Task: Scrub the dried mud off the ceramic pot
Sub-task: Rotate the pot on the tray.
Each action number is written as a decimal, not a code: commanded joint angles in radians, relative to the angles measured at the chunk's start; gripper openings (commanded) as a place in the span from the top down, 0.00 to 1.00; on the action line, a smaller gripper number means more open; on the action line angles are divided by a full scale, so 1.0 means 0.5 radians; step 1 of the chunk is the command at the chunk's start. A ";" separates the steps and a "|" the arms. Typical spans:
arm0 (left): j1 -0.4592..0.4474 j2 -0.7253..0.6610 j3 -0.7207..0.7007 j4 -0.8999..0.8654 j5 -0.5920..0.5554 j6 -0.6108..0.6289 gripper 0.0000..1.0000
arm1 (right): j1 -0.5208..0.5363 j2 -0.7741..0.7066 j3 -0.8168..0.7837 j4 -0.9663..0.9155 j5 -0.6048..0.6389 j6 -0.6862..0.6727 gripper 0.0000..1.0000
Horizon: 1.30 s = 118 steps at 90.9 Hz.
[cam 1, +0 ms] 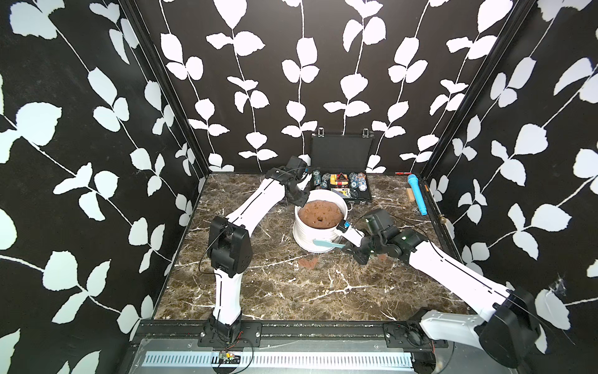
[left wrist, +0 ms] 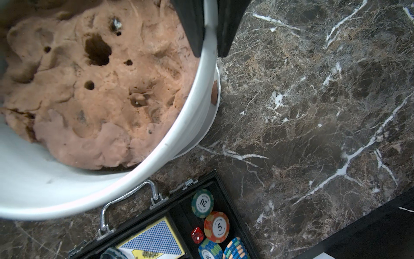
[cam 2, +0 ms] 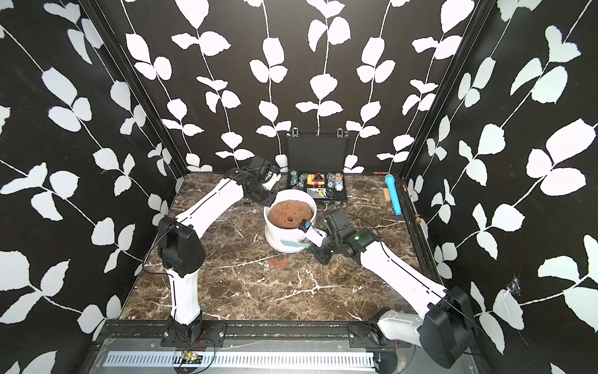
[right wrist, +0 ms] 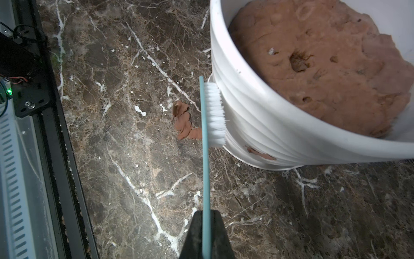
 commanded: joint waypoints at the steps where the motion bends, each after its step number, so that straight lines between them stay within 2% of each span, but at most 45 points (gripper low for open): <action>1: 0.020 0.080 0.009 -0.011 0.081 0.104 0.87 | -0.030 -0.006 0.001 0.122 0.022 -0.010 1.00; 10: 0.040 0.101 0.022 -0.020 0.079 0.179 0.88 | -0.035 0.053 -0.025 0.182 0.013 -0.006 1.00; 22: 0.050 0.120 0.072 -0.065 0.081 0.307 0.89 | -0.020 0.147 -0.037 0.135 -0.138 -0.045 1.00; 43: 0.084 0.151 0.190 -0.130 0.081 0.531 0.88 | 0.019 0.028 -0.141 0.180 -0.286 -0.023 1.00; 49: 0.088 0.148 0.198 -0.137 0.063 0.557 0.86 | 0.017 -0.032 -0.156 0.200 -0.315 -0.011 1.00; 61: 0.096 0.113 0.239 -0.152 -0.007 0.516 0.74 | 0.011 -0.120 -0.148 0.200 -0.368 0.015 1.00; 78: 0.098 0.076 0.485 -0.287 -0.145 0.267 0.60 | -0.016 -0.143 -0.128 0.211 -0.439 0.041 1.00; 85: 0.095 0.016 0.523 -0.322 -0.190 0.102 0.48 | -0.022 -0.154 -0.122 0.215 -0.446 0.052 1.00; 95: 0.086 -0.147 0.409 -0.312 -0.215 -0.269 0.33 | -0.041 -0.187 -0.111 0.220 -0.453 0.064 1.00; 101: 0.049 -0.263 0.270 -0.270 -0.251 -0.503 0.30 | -0.061 -0.209 -0.104 0.220 -0.476 0.069 1.00; 110: -0.105 -0.398 0.139 -0.304 -0.499 -0.809 0.27 | -0.081 -0.239 -0.094 0.220 -0.510 0.071 1.00; 118: -0.237 -0.428 0.126 -0.469 -0.707 -1.110 0.25 | -0.092 -0.276 -0.101 0.225 -0.533 0.086 1.00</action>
